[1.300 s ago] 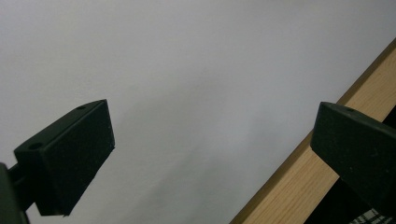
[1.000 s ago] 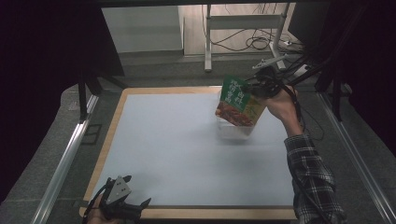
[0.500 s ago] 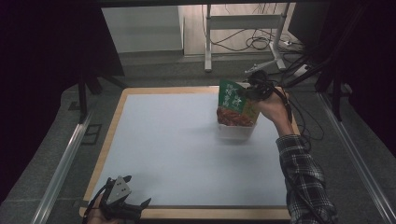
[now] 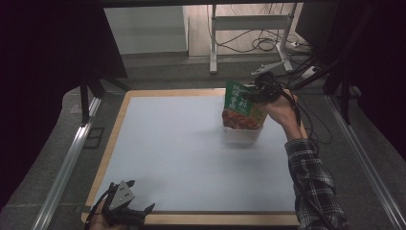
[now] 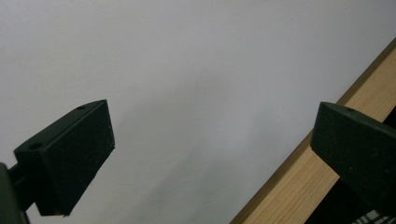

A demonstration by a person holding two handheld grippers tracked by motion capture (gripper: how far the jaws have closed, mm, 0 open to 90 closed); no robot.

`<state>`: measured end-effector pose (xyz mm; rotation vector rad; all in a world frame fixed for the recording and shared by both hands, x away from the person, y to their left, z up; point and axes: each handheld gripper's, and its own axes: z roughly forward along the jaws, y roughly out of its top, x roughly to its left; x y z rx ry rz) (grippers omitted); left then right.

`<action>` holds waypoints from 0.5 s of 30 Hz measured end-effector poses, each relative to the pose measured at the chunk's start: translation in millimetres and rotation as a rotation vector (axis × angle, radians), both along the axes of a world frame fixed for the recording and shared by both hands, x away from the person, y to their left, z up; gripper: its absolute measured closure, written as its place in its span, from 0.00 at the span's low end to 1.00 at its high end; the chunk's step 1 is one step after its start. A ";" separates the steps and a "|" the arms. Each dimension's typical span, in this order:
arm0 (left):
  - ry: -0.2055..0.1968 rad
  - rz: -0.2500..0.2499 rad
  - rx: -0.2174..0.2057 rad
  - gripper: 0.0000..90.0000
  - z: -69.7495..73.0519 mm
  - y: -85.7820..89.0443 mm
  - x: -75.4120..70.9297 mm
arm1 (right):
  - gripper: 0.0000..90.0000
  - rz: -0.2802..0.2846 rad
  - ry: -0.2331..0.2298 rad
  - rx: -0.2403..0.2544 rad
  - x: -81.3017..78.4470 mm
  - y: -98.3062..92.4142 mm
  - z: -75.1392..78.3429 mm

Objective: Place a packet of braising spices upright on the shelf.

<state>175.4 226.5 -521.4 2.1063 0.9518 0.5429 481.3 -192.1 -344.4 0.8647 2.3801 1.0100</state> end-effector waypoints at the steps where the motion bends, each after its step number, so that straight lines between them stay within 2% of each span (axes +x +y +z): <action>1: 0.000 -0.001 0.000 0.00 0.0 0.0 0.0 | 0.63 -0.001 -0.002 0.002 -0.3 -0.1 0.6; 3: 0.000 0.000 0.001 0.00 0.0 -0.1 0.1 | 0.56 -0.003 -0.005 0.009 -1.1 -0.2 2.6; 4: 0.000 0.000 0.001 0.00 0.0 -0.1 0.1 | 0.56 -0.003 -0.005 0.009 -1.1 -0.2 2.6; 5: 0.000 0.000 0.002 0.00 0.0 -0.1 0.1 | 0.50 -0.005 -0.004 0.013 -1.5 -0.4 4.2; 11: 0.002 0.006 0.000 0.00 0.0 0.2 0.4 | 0.41 0.001 0.002 0.024 -3.6 -1.1 6.3; 12: 0.003 0.007 0.000 0.00 0.1 0.2 0.4 | 0.37 0.000 -0.006 0.030 -4.8 -1.9 7.3; 15: 0.003 0.009 0.000 0.00 0.1 0.2 0.4 | 0.34 0.001 -0.006 0.051 -5.9 -3.2 8.9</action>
